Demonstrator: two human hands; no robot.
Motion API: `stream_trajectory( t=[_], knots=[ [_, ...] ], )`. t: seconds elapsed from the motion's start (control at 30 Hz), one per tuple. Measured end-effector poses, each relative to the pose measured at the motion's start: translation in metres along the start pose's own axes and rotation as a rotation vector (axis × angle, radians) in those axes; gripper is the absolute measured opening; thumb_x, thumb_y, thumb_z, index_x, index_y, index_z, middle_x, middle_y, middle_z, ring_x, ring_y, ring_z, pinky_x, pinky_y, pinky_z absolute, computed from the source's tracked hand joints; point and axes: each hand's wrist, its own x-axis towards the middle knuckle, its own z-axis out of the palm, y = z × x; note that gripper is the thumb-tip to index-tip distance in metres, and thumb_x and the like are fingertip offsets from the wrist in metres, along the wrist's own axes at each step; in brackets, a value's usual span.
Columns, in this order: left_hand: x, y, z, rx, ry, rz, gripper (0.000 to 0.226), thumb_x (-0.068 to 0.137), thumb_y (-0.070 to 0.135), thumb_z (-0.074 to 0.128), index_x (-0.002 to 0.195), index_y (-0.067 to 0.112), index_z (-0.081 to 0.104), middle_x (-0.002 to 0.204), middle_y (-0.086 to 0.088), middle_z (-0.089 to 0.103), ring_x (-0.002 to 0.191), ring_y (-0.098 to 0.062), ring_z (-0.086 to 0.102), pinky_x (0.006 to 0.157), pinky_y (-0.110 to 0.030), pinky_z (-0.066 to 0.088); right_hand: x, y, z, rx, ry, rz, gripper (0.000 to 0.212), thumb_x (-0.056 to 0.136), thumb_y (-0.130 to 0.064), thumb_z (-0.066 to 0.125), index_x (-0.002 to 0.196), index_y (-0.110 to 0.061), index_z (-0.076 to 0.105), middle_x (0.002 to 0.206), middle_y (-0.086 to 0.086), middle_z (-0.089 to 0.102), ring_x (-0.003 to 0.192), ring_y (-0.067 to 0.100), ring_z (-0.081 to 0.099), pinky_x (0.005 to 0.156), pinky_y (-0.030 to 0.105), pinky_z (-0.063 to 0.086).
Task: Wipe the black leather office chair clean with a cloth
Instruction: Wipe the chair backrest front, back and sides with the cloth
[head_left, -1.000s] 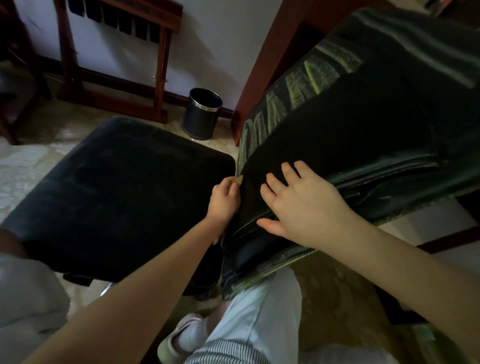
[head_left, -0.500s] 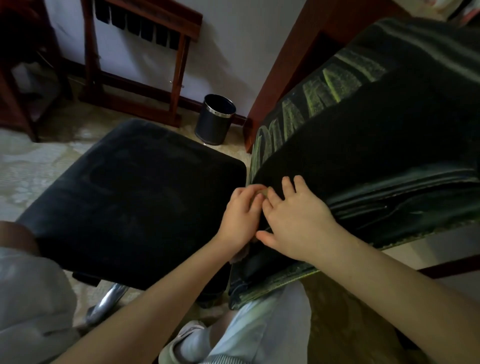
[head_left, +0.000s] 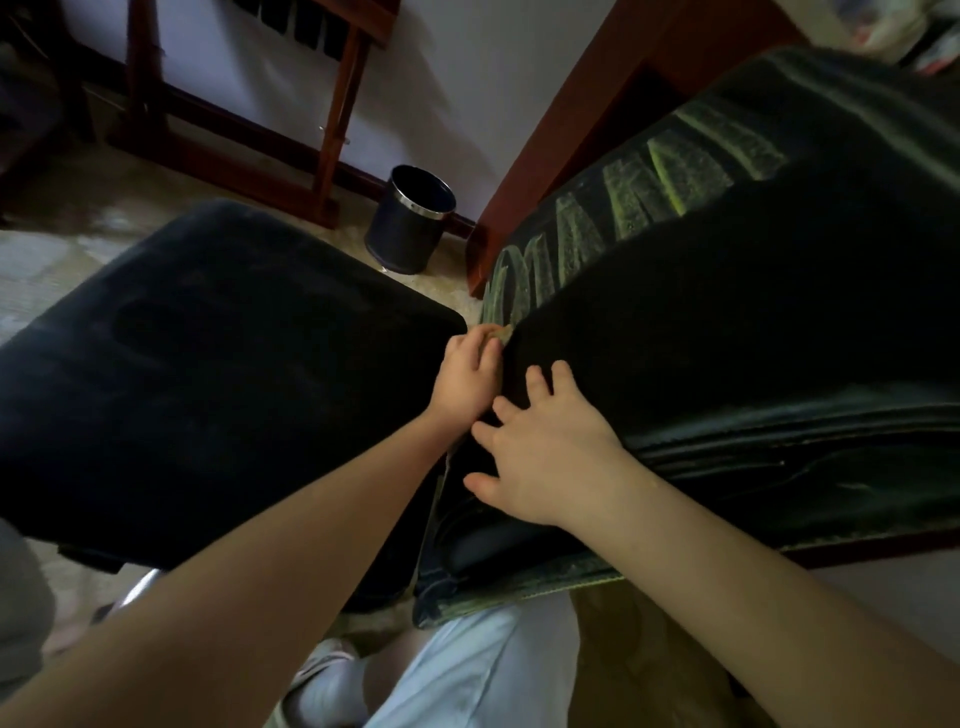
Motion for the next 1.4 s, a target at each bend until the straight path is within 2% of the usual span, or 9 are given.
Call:
stream_trajectory(
  t=[0.1, 0.23, 0.33, 0.43, 0.57, 0.8, 1.07, 1.27, 1.4],
  knots=[
    [-0.005, -0.031, -0.002, -0.05, 0.013, -0.144, 0.026, 0.099, 0.025, 0.038, 0.118, 0.018, 0.055, 0.117, -0.009, 0.055, 0.104, -0.017, 0.054, 0.092, -0.035, 0.045, 0.004, -0.002, 0.0, -0.002, -0.005, 0.002, 0.061, 0.097, -0.055, 0.02, 0.148, -0.021, 0.026, 0.154, 0.014, 0.021, 0.14, 0.045, 0.01, 0.11, 0.059, 0.002],
    [-0.051, -0.056, -0.01, -0.218, -0.019, -0.284, 0.019, 0.1, 0.017, 0.039, 0.105, 0.018, 0.057, 0.11, -0.012, 0.062, 0.093, -0.014, 0.06, 0.077, -0.024, 0.047, 0.01, -0.006, -0.002, 0.0, -0.028, 0.024, 0.06, 0.099, -0.051, 0.02, 0.149, -0.019, 0.024, 0.155, 0.013, 0.02, 0.141, 0.043, 0.007, 0.11, 0.06, 0.001],
    [-0.086, -0.053, -0.019, -0.289, -0.009, -0.194, 0.024, 0.099, 0.011, 0.04, 0.095, 0.023, 0.06, 0.097, 0.0, 0.065, 0.084, -0.003, 0.061, 0.072, -0.012, 0.046, 0.016, -0.009, -0.002, -0.007, -0.048, 0.034, 0.059, 0.1, -0.049, 0.017, 0.149, -0.017, 0.024, 0.156, 0.013, 0.017, 0.141, 0.042, 0.006, 0.111, 0.06, 0.0],
    [-0.101, -0.047, -0.023, -0.287, -0.008, -0.117, 0.026, 0.099, 0.013, 0.041, 0.095, 0.03, 0.061, 0.1, 0.001, 0.065, 0.095, -0.007, 0.06, 0.083, -0.021, 0.046, 0.018, -0.009, 0.0, -0.012, -0.066, 0.04, 0.059, 0.1, -0.048, 0.015, 0.149, -0.016, 0.021, 0.157, 0.013, 0.013, 0.142, 0.042, 0.003, 0.111, 0.059, -0.002],
    [-0.093, -0.034, -0.024, -0.185, 0.0, -0.038, 0.023, 0.098, 0.016, 0.042, 0.107, 0.025, 0.061, 0.107, 0.003, 0.058, 0.104, -0.005, 0.051, 0.089, -0.014, 0.04, 0.016, -0.01, 0.001, -0.016, -0.073, 0.034, 0.059, 0.1, -0.046, 0.014, 0.151, -0.015, 0.013, 0.157, 0.012, 0.01, 0.143, 0.041, 0.0, 0.112, 0.056, -0.003],
    [-0.037, -0.008, -0.013, -0.082, -0.094, 0.08, 0.023, 0.099, 0.02, 0.04, 0.115, 0.026, 0.055, 0.106, 0.014, 0.046, 0.1, 0.007, 0.044, 0.078, 0.005, 0.033, 0.014, -0.011, 0.002, 0.019, 0.001, 0.075, 0.06, 0.101, -0.039, 0.019, 0.146, 0.001, 0.022, 0.154, 0.02, 0.018, 0.143, 0.036, 0.01, 0.114, 0.051, 0.001],
    [-0.005, -0.027, 0.003, -0.255, -0.036, -0.139, 0.024, 0.101, 0.023, 0.033, 0.117, 0.02, 0.051, 0.118, -0.001, 0.045, 0.11, -0.011, 0.044, 0.094, -0.026, 0.035, 0.022, -0.012, 0.0, 0.035, -0.057, 0.045, 0.059, 0.1, -0.042, 0.02, 0.145, -0.005, 0.03, 0.153, 0.014, 0.023, 0.143, 0.036, 0.009, 0.113, 0.053, 0.001],
    [-0.025, -0.046, 0.0, -0.286, -0.028, -0.271, 0.026, 0.1, 0.027, 0.036, 0.117, 0.018, 0.052, 0.118, -0.007, 0.05, 0.098, -0.013, 0.053, 0.075, -0.021, 0.043, 0.023, -0.013, 0.001, 0.061, -0.021, 0.029, 0.057, 0.1, -0.042, 0.023, 0.146, -0.01, 0.03, 0.154, 0.011, 0.024, 0.143, 0.035, 0.011, 0.113, 0.054, 0.002],
    [-0.052, -0.056, -0.008, -0.32, -0.053, -0.369, 0.021, 0.097, 0.032, 0.041, 0.109, 0.023, 0.056, 0.111, -0.01, 0.059, 0.094, -0.02, 0.059, 0.082, -0.034, 0.048, 0.022, -0.015, 0.0, 0.073, 0.003, 0.034, 0.055, 0.099, -0.042, 0.025, 0.144, -0.013, 0.033, 0.151, 0.01, 0.029, 0.141, 0.035, 0.015, 0.112, 0.054, 0.005]
  ],
)
